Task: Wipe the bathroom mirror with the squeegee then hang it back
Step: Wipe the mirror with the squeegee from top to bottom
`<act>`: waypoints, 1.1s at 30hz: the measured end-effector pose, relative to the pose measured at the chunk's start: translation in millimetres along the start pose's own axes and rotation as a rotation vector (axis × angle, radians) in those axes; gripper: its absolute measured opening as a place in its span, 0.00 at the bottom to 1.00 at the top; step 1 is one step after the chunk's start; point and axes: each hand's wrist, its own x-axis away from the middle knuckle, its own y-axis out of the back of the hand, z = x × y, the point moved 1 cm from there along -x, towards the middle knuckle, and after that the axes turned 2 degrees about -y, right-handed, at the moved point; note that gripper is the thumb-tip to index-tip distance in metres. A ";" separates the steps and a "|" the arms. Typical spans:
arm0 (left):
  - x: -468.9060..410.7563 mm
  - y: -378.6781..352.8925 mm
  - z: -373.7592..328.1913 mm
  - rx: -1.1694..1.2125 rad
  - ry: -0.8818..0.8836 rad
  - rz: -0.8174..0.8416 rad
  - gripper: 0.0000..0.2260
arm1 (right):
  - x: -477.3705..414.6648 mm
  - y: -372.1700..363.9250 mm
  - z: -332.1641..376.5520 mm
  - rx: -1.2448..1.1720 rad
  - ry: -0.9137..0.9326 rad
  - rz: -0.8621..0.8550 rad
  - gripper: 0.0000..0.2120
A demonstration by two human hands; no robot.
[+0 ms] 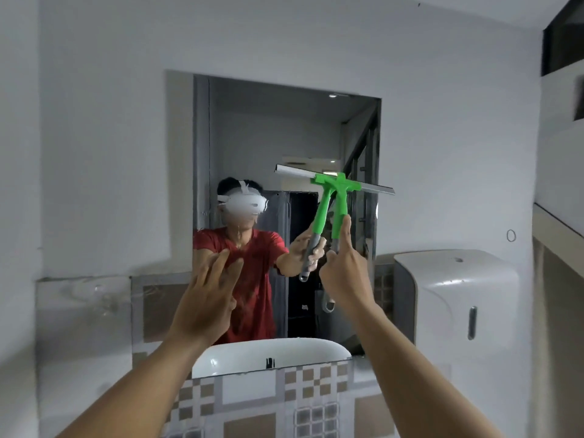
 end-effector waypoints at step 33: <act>38.8 -27.3 8.2 0.004 -0.005 -0.011 0.36 | 3.5 35.0 -17.0 0.780 0.432 0.088 0.45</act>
